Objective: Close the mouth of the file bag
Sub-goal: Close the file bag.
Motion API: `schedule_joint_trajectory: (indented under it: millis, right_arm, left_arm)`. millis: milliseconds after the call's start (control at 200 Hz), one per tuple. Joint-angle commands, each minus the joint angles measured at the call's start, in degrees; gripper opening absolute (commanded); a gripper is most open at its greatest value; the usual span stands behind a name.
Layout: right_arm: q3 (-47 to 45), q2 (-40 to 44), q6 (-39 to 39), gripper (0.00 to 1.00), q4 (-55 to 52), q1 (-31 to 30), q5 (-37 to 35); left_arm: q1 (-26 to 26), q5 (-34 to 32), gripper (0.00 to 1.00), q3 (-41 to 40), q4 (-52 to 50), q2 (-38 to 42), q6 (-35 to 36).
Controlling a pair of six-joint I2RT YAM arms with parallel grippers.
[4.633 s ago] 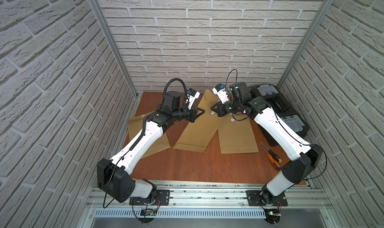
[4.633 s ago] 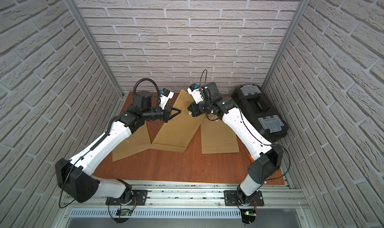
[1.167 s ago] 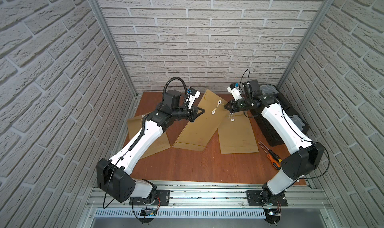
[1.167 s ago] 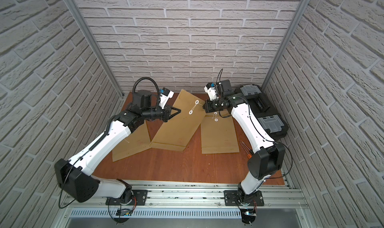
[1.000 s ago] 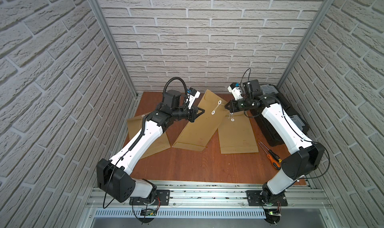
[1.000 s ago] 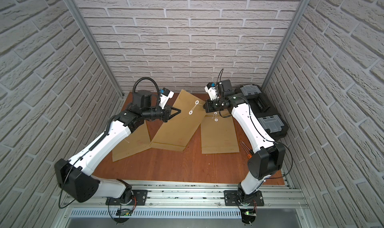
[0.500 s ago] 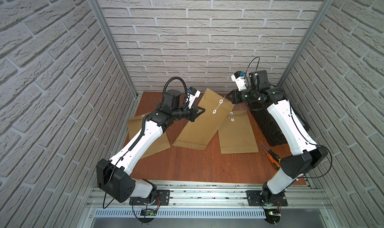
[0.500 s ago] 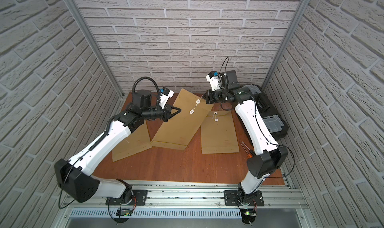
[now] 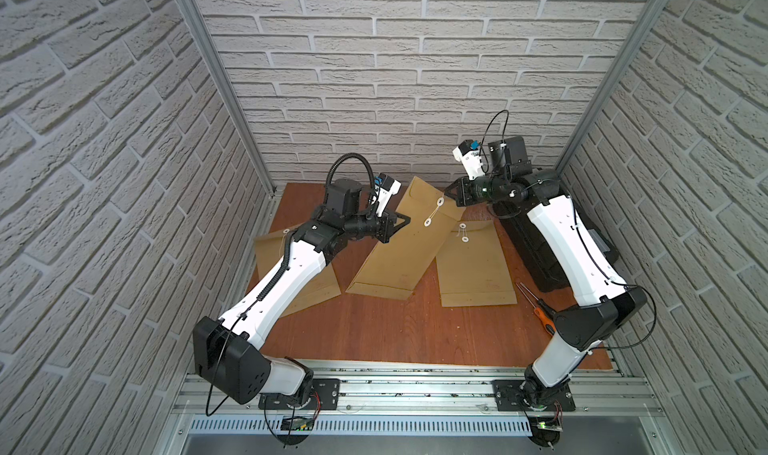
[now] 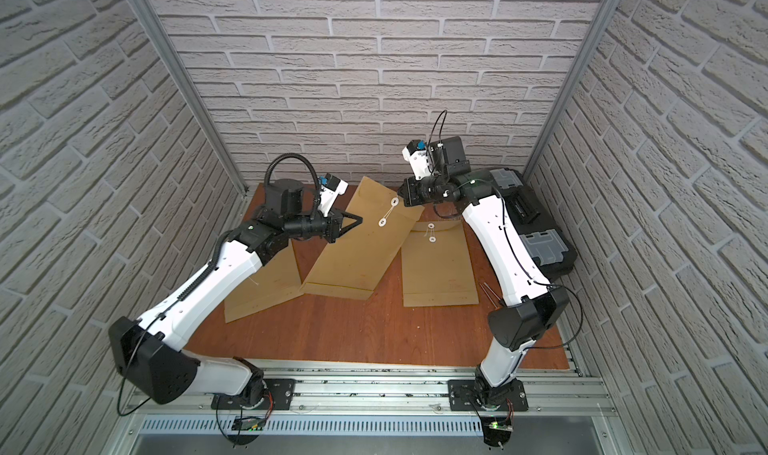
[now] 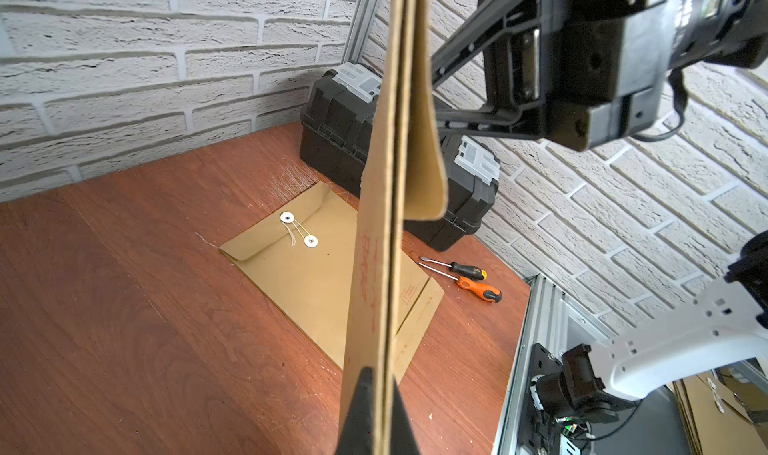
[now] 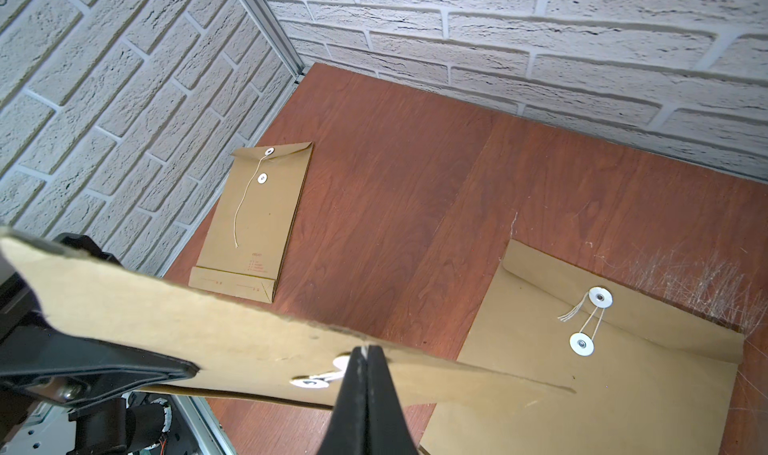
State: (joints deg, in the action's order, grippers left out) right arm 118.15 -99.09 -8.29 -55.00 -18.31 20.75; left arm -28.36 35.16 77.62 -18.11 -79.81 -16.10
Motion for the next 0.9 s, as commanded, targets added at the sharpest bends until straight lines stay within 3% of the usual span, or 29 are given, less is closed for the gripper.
schedule_joint_trajectory:
  millis: [0,255,590,895]
  right_arm:
    - [1.7,0.0,-0.5,0.03,0.9,-1.2,-0.3]
    - [1.6,-0.8,-1.4,0.03,2.1,-3.3,1.2]
    - [-7.8,2.0,-2.9,0.03,5.8,-4.4,3.0]
    - [-17.5,6.2,-3.1,0.17,7.8,-4.5,3.1]
  left_arm:
    - [-0.4,0.6,0.00,0.3,1.3,0.6,1.0]
    - [-0.4,0.4,0.00,0.2,1.3,0.8,1.1]
    - [-0.3,0.2,0.00,0.2,1.6,0.7,0.9]
    - [0.6,-1.6,0.00,-0.3,4.3,1.4,-1.0]
